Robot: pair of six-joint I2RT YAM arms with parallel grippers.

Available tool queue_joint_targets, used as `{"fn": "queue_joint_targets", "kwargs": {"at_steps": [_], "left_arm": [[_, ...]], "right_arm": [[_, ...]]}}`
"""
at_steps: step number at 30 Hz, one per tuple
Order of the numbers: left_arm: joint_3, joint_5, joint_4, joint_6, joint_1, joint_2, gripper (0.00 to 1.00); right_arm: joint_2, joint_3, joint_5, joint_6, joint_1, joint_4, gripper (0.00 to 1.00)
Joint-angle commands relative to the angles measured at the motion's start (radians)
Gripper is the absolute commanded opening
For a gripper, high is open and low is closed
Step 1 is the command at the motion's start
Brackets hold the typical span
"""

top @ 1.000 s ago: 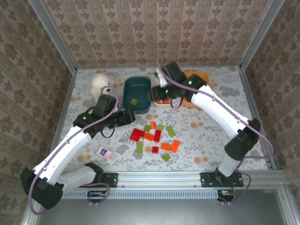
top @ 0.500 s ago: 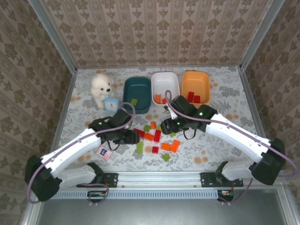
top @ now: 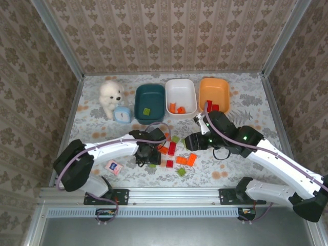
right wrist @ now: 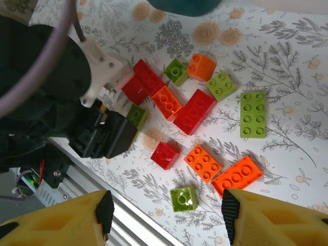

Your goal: Sort the legos into containers by color

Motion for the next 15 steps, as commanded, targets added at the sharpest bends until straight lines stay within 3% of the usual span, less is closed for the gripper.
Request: {"fn": "queue_joint_targets", "kwargs": {"at_steps": [1, 6, 15], "left_arm": [[0.043, -0.017, 0.024, -0.027, -0.013, 0.041, 0.65], [0.067, -0.038, -0.006, -0.037, -0.018, 0.099, 0.64], [0.098, -0.070, -0.048, -0.039, -0.043, 0.182, 0.52]], "right_arm": [[-0.012, -0.019, -0.021, 0.007, -0.018, -0.036, 0.61], [-0.011, -0.014, -0.035, -0.002, -0.037, -0.036, 0.61], [-0.002, -0.006, -0.064, -0.011, -0.075, -0.028, 0.61]]}}
